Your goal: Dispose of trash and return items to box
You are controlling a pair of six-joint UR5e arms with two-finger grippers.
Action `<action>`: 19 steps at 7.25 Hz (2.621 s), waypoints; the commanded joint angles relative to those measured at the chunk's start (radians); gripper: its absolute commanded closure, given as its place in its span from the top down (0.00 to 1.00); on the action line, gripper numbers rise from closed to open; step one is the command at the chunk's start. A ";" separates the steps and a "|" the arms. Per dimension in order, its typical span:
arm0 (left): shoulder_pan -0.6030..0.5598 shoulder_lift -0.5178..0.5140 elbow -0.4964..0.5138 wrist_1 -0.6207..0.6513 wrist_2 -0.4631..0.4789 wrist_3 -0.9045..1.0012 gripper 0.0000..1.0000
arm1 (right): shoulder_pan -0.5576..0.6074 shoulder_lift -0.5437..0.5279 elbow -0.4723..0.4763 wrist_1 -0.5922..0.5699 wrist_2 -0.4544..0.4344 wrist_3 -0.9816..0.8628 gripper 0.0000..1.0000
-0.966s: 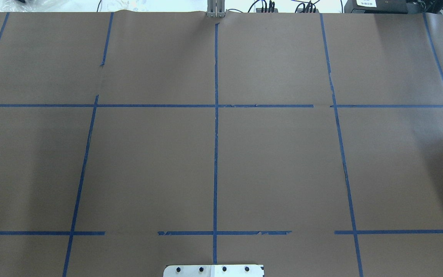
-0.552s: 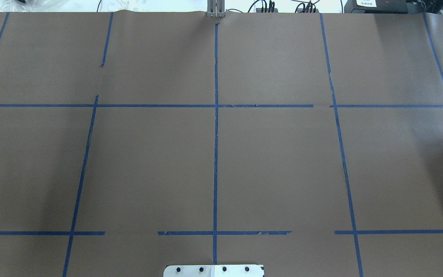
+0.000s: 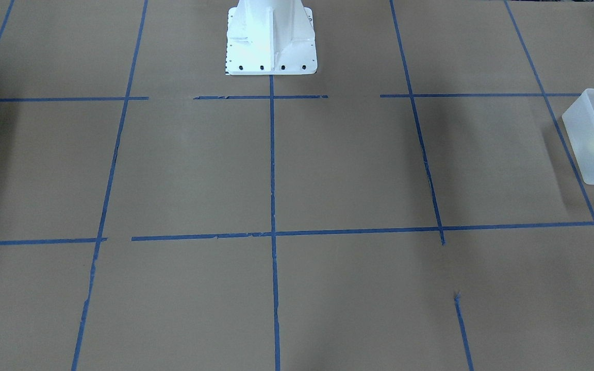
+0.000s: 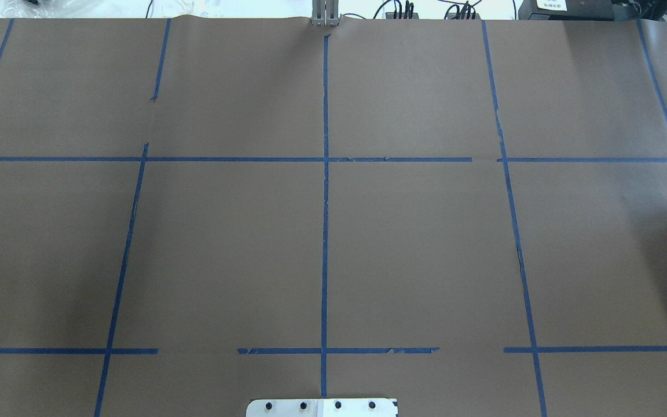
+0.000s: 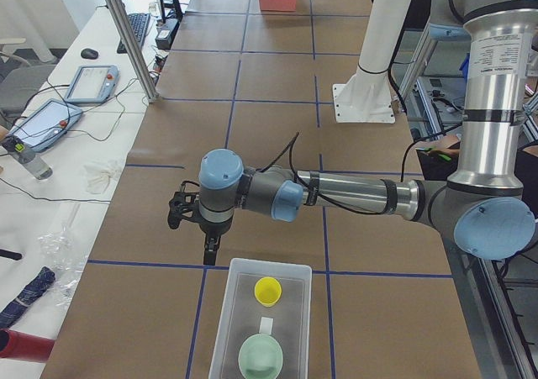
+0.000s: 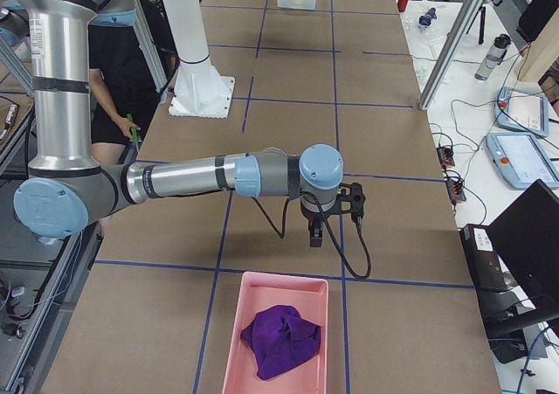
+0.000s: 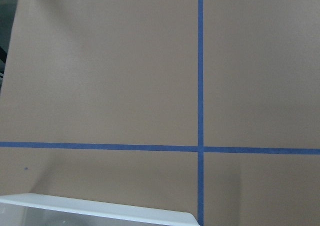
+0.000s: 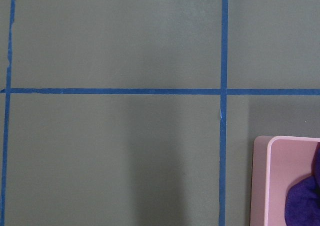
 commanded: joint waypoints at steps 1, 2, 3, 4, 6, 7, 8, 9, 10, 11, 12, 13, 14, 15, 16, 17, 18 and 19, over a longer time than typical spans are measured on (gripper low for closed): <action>0.005 -0.008 -0.004 0.105 -0.003 0.123 1.00 | 0.000 -0.004 -0.005 0.002 -0.005 -0.002 1.00; 0.004 -0.013 -0.005 0.136 -0.003 0.123 1.00 | -0.001 -0.004 -0.007 0.002 -0.007 -0.002 1.00; 0.004 -0.011 -0.006 0.152 -0.019 0.125 1.00 | -0.001 -0.002 -0.008 0.000 -0.005 -0.002 1.00; 0.004 -0.005 -0.002 0.161 -0.066 0.129 1.00 | -0.001 -0.002 -0.018 0.000 -0.005 -0.002 1.00; 0.004 -0.002 0.008 0.161 -0.123 0.126 1.00 | 0.000 -0.008 -0.024 0.000 -0.005 0.000 1.00; 0.004 -0.004 0.004 0.164 -0.128 0.125 1.00 | 0.000 -0.013 -0.033 0.000 -0.005 -0.002 1.00; 0.004 -0.004 0.001 0.166 -0.128 0.120 1.00 | -0.001 -0.013 -0.057 0.002 -0.005 -0.014 1.00; 0.004 -0.004 0.001 0.164 -0.126 0.120 1.00 | 0.000 -0.007 -0.085 0.003 -0.005 -0.017 1.00; 0.004 -0.004 -0.001 0.163 -0.126 0.120 1.00 | 0.000 -0.004 -0.090 0.003 -0.012 -0.017 1.00; 0.004 -0.004 -0.002 0.163 -0.126 0.120 1.00 | 0.000 -0.002 -0.093 0.003 -0.027 -0.015 1.00; 0.004 -0.004 -0.002 0.161 -0.126 0.120 1.00 | 0.000 -0.001 -0.091 0.003 -0.027 -0.014 1.00; 0.004 -0.004 0.001 0.160 -0.126 0.120 1.00 | 0.000 0.001 -0.091 0.003 -0.027 -0.014 1.00; 0.004 -0.004 0.001 0.160 -0.126 0.120 1.00 | 0.000 0.002 -0.091 0.003 -0.027 -0.014 1.00; 0.004 -0.004 0.001 0.160 -0.126 0.120 1.00 | 0.000 0.002 -0.090 0.003 -0.027 -0.014 1.00; 0.004 -0.004 0.002 0.158 -0.126 0.119 1.00 | 0.000 0.002 -0.088 0.003 -0.025 -0.012 1.00; 0.004 -0.004 0.002 0.158 -0.126 0.119 1.00 | 0.000 0.002 -0.088 0.003 -0.025 -0.012 1.00; 0.004 -0.005 0.002 0.157 -0.126 0.119 1.00 | 0.000 0.002 -0.088 0.003 -0.025 -0.011 1.00; 0.004 -0.005 0.002 0.156 -0.126 0.119 1.00 | 0.000 0.002 -0.088 0.003 -0.025 -0.009 1.00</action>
